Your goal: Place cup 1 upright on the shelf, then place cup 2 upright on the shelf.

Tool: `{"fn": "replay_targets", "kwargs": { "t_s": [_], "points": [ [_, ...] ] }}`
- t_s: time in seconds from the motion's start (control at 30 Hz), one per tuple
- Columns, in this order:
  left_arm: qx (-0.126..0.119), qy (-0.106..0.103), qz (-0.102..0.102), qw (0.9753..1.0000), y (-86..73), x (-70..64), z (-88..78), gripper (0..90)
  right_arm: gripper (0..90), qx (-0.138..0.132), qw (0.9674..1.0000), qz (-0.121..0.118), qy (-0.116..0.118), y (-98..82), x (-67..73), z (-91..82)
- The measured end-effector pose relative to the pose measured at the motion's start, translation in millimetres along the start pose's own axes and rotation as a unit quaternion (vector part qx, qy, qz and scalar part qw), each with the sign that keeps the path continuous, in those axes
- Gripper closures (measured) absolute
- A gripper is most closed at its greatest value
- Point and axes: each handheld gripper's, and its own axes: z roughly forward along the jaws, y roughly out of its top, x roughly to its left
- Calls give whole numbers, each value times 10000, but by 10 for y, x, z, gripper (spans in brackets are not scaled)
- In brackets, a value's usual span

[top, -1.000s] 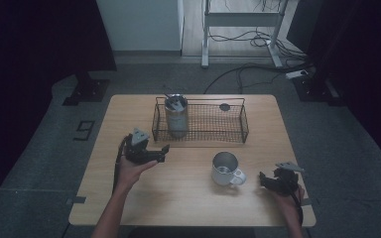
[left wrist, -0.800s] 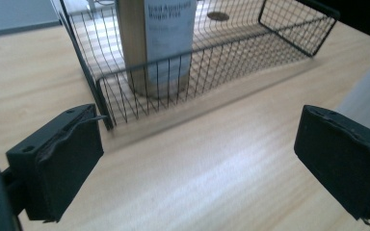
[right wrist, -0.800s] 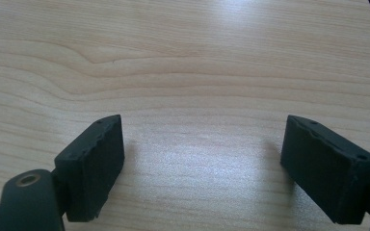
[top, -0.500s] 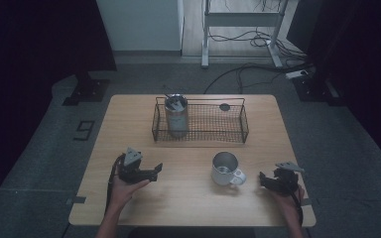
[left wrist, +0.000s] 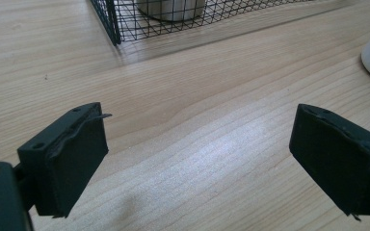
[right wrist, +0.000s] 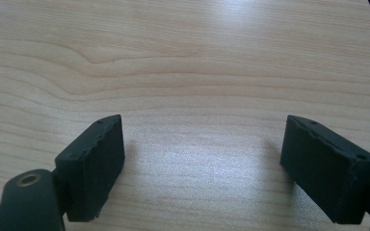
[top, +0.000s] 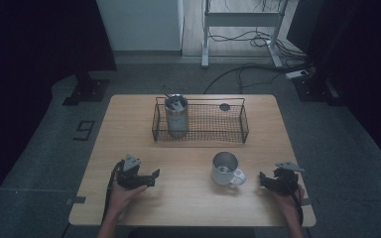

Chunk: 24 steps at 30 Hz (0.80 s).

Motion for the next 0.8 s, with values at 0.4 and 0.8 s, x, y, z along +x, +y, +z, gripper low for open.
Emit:
{"fn": "replay_targets", "kwargs": {
  "t_s": [0.4,0.8],
  "points": [
    [124,35,-18,9999,-47,-22,89,66,183,-243,9993,132,244,14,-2,-116],
    [266,-3,-11,9996,-76,-74,123,79,184,-813,9925,191,887,147,33,-426]
  ]
}}
